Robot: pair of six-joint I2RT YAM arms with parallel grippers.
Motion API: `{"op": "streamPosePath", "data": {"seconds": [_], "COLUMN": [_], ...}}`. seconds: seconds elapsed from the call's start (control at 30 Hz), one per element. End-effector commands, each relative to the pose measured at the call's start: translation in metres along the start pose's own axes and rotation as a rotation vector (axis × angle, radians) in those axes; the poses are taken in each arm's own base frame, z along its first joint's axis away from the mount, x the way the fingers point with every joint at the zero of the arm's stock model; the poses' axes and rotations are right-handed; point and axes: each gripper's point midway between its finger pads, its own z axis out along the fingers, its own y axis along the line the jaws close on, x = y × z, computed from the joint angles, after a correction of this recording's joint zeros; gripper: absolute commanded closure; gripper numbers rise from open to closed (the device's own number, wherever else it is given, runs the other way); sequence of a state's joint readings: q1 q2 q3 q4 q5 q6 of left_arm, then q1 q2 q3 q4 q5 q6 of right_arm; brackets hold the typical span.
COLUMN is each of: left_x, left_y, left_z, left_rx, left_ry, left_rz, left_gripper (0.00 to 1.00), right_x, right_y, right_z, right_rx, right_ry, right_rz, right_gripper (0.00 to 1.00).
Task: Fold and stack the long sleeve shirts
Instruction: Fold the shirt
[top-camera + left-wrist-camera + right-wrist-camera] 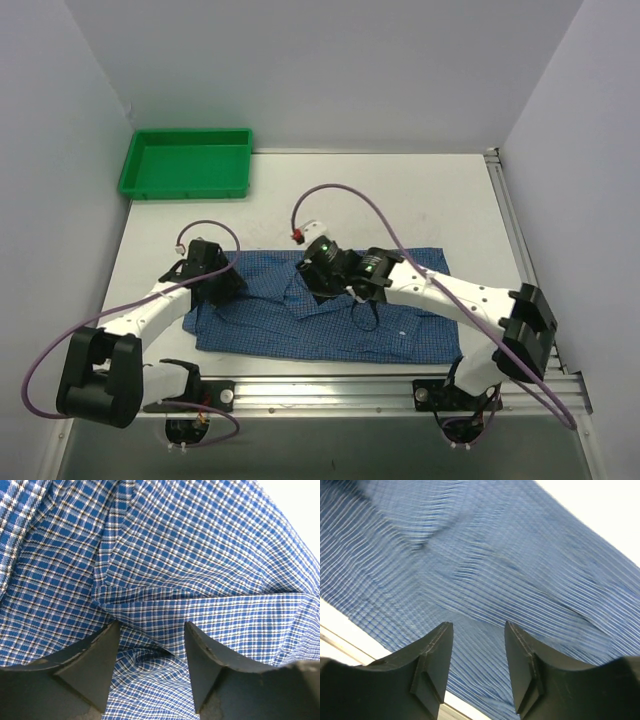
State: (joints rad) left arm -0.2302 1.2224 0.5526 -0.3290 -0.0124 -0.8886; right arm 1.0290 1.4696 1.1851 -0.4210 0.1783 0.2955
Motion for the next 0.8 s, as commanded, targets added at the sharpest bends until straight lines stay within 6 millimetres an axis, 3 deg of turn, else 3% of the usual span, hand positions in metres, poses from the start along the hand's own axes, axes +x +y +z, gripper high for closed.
{"op": "streamPosePath", "data": {"seconds": [0.0,0.03,0.17,0.27,0.43,0.6,0.77], "left_x": [-0.002,-0.002,-0.001,-0.001,0.0,0.001,-0.001], "left_y": [-0.007,-0.007,-0.006,-0.006,-0.005,-0.003,-0.005], "left_z": [0.005,0.006,0.008,0.009,0.009,0.009,0.008], "left_rx": [0.031,0.033,0.034,0.035,0.033,0.031,0.037], "left_ry": [-0.011,-0.013,-0.011,-0.012,-0.011,-0.009,-0.015], "left_rz": [-0.026,-0.027,-0.026,-0.024,-0.023,-0.024,-0.024], "left_gripper": [0.38,0.41,0.49,0.52,0.56,0.57,0.58], "right_x": [-0.002,0.006,0.009,0.014,0.022,0.023,0.027], "right_y": [0.039,0.048,0.083,0.091,0.089,0.083,0.084], "right_z": [0.024,0.035,0.05,0.063,0.079,0.083,0.086], "right_rx": [-0.042,-0.042,-0.082,-0.065,-0.011,0.045,0.052], "right_ry": [-0.006,0.02,0.01,0.018,0.041,0.032,0.04], "right_rz": [-0.086,-0.112,-0.166,-0.204,-0.236,-0.254,-0.264], "right_gripper": [0.55,0.56,0.57,0.58,0.61,0.68,0.69]}}
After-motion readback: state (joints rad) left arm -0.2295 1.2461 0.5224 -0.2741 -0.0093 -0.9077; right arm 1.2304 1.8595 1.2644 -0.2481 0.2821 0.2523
